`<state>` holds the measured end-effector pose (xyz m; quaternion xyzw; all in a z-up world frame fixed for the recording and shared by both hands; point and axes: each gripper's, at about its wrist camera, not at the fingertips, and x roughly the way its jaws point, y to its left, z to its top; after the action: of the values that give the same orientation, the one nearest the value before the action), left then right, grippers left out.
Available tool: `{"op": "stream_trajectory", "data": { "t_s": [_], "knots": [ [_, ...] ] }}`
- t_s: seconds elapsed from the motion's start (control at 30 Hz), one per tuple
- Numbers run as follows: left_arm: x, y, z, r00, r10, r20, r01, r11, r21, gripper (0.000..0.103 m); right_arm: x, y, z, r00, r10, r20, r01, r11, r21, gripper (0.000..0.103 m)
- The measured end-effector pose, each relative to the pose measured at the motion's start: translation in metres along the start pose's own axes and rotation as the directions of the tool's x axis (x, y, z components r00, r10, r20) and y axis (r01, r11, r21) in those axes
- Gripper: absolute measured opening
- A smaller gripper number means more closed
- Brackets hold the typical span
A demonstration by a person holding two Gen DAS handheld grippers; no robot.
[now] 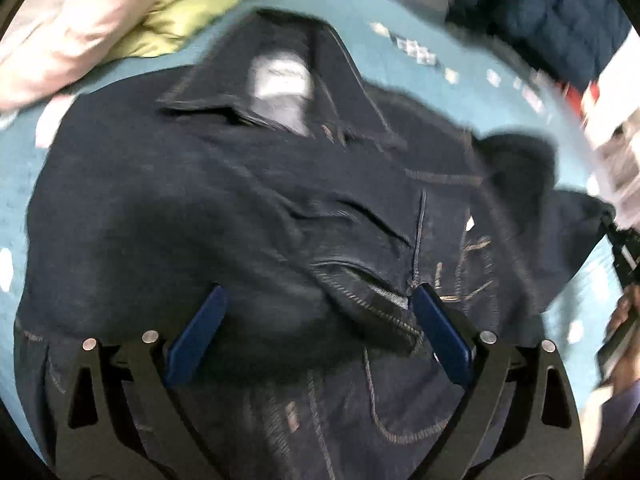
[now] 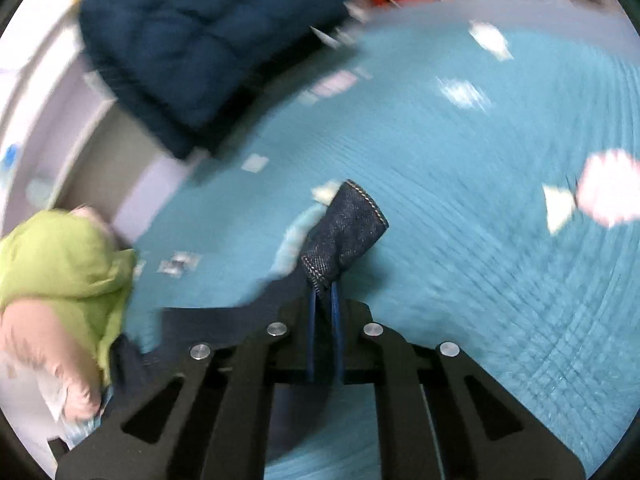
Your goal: Fold large clothes
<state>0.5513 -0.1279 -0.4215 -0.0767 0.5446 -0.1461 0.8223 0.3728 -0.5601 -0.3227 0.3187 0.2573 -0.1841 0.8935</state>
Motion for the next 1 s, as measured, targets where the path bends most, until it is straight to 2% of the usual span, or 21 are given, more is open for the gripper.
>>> {"op": "stream_trajectory", "data": {
  "t_s": [0.07,0.1,0.2,0.3,0.37,0.4,0.5,0.57,0.7,0.73,0.8,0.87,1.0],
  "knots": [
    [-0.024,0.024,0.0,0.999,-0.008,0.044,0.011,0.998,-0.055,0.094,-0.018,0.046,0.0,0.998,0.054,0.038,-0.05,0.994,-0.099,0.007],
    [-0.034,0.036,0.001,0.998,0.001,0.058,0.003,0.997,-0.076,0.094,-0.032,0.081,-0.003,0.993,0.101,0.057,-0.09,0.982,-0.164,0.007],
    [-0.068,0.081,0.001,0.992,0.079,0.101,-0.063,0.987,-0.15,0.094,-0.057,0.161,-0.021,0.97,0.234,0.06,-0.209,0.938,-0.276,0.007],
    [-0.097,0.12,0.0,0.982,0.144,0.119,-0.118,0.972,-0.205,0.094,-0.062,0.23,-0.051,0.947,0.321,0.004,-0.299,0.886,-0.353,0.007],
    [-0.114,0.146,-0.002,0.978,0.163,0.132,-0.128,0.962,-0.241,0.094,-0.055,0.28,-0.088,0.919,0.388,-0.074,-0.385,0.842,-0.379,0.007],
    [-0.121,0.156,0.0,0.976,0.175,0.132,-0.138,0.958,-0.253,0.094,-0.046,0.301,-0.109,0.911,0.394,-0.12,-0.409,0.828,-0.383,0.007],
    [-0.136,0.182,-0.001,0.972,0.195,0.132,-0.155,0.951,-0.267,0.094,-0.016,0.344,-0.167,0.902,0.358,-0.239,-0.428,0.805,-0.41,0.007],
    [-0.143,0.195,-0.005,0.97,0.207,0.13,-0.167,0.949,-0.266,0.094,0.018,0.364,-0.221,0.897,0.276,-0.346,-0.412,0.805,-0.426,0.007],
    [-0.145,0.209,-0.011,0.969,0.221,0.107,-0.189,0.95,-0.249,0.094,0.066,0.367,-0.307,0.872,0.113,-0.477,-0.361,0.806,-0.469,0.011],
    [-0.143,0.211,-0.012,0.971,0.216,0.103,-0.186,0.952,-0.243,0.094,0.071,0.367,-0.32,0.87,0.076,-0.486,-0.34,0.807,-0.483,0.011],
    [-0.14,0.213,-0.012,0.973,0.207,0.099,-0.179,0.955,-0.238,0.094,0.071,0.36,-0.328,0.877,0.067,-0.476,-0.332,0.801,-0.499,0.012],
    [-0.138,0.212,-0.011,0.974,0.201,0.1,-0.173,0.955,-0.241,0.094,0.066,0.36,-0.326,0.874,0.064,-0.481,-0.339,0.79,-0.511,0.013],
    [-0.135,0.204,-0.008,0.977,0.187,0.106,-0.154,0.952,-0.263,0.094,0.052,0.355,-0.31,0.876,0.089,-0.474,-0.35,0.794,-0.497,0.025]
  ]
}}
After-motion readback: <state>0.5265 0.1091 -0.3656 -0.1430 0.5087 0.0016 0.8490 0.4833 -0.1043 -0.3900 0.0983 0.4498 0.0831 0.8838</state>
